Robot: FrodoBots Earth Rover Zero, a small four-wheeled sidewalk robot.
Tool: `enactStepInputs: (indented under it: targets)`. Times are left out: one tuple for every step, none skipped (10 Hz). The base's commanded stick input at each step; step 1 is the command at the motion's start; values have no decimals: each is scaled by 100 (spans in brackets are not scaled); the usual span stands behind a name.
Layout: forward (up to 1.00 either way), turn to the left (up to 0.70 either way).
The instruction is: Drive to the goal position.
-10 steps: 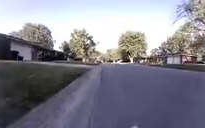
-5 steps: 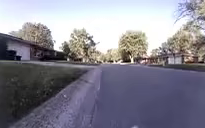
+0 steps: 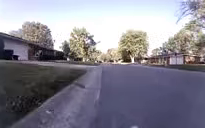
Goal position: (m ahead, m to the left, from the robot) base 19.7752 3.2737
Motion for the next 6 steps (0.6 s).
enactStepInputs:
  targets:
    - [97, -37]
    - [97, -10]
    - [97, 0]
    - [98, 0]
    - [98, 0]
    - [98, 0]
